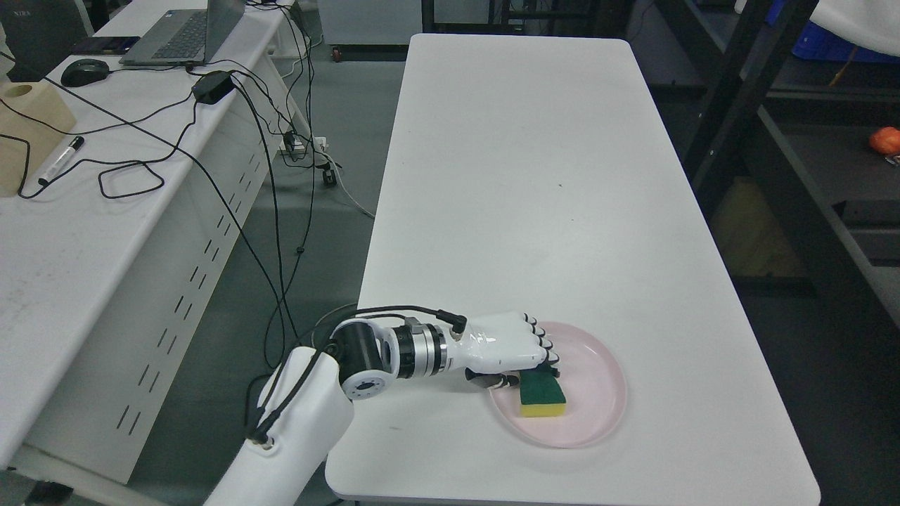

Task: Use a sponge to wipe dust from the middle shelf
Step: 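Lift the sponge off the plate with the left hand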

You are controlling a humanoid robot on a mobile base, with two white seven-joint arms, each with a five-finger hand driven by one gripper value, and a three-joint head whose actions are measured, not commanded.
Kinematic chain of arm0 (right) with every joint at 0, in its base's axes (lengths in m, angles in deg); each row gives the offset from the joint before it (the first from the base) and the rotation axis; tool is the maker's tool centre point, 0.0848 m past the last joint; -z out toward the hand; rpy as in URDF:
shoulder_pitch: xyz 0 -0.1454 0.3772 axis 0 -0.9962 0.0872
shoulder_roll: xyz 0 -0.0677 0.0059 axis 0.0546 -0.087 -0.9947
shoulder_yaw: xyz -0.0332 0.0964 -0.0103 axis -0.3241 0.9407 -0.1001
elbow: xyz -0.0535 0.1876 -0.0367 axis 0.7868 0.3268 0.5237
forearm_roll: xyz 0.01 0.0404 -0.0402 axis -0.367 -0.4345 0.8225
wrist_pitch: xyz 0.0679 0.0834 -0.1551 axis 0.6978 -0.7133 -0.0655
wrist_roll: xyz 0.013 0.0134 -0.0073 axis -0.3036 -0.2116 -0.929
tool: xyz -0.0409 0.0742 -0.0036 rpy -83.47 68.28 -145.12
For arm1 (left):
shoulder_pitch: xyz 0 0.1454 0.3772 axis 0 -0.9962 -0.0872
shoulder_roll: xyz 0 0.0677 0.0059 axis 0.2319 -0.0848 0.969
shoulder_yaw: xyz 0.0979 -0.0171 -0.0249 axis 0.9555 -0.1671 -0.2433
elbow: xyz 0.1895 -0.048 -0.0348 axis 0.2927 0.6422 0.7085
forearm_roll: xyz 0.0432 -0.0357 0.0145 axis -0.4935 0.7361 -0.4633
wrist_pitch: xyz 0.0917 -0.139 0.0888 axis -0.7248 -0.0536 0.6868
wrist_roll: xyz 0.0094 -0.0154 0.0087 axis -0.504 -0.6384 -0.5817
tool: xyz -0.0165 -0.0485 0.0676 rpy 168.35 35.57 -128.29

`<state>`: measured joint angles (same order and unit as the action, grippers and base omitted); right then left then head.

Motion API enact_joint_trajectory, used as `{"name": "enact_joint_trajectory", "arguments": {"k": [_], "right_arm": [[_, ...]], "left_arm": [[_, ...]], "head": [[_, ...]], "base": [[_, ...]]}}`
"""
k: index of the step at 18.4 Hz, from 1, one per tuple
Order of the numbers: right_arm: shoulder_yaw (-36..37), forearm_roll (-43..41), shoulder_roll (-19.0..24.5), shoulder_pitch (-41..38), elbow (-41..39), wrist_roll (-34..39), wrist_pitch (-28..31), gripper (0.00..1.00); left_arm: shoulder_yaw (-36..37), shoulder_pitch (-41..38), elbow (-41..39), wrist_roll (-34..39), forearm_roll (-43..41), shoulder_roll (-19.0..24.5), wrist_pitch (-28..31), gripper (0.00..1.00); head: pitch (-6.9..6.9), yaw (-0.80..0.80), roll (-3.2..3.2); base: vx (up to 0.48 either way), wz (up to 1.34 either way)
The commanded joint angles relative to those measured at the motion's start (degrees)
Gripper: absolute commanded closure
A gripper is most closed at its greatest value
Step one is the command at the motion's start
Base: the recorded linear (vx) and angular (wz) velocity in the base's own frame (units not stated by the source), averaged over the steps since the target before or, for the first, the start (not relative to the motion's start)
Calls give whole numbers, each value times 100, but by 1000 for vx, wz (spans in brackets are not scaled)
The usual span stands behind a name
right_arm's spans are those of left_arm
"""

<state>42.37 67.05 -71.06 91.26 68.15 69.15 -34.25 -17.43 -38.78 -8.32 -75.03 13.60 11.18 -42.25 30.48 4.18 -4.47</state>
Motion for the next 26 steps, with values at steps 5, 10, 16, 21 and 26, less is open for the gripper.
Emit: {"name": "enact_joint_trajectory", "arguments": {"k": [5,10,16,21,26], "right_arm": [[0,0,-100,0,-100,-1,418,0],[0,0,-100,0,-100,0,418,0],[0,0,-100,0,-100,0,418,0],[0,0,-100,0,-100,0,418,0],[0,0,-100,0,-100,0,418,0]], "left_arm": [[-693,69,228,-222,845,64,2,98],[-1678,341,-429,-265,1469,64,2,100],[-2022,500,-1291,-565,2340,64,2,100],[-2154,438,-1327,-556,2340,64,2,100],[-2172,421,-1319,-547,2340,64,2,99]], "head": [[0,0,0],[0,0,0],[0,0,0],[0,0,0],[0,0,0]], "base": [[0,0],[0,0],[0,0],[-5,2],[-78,58]]}}
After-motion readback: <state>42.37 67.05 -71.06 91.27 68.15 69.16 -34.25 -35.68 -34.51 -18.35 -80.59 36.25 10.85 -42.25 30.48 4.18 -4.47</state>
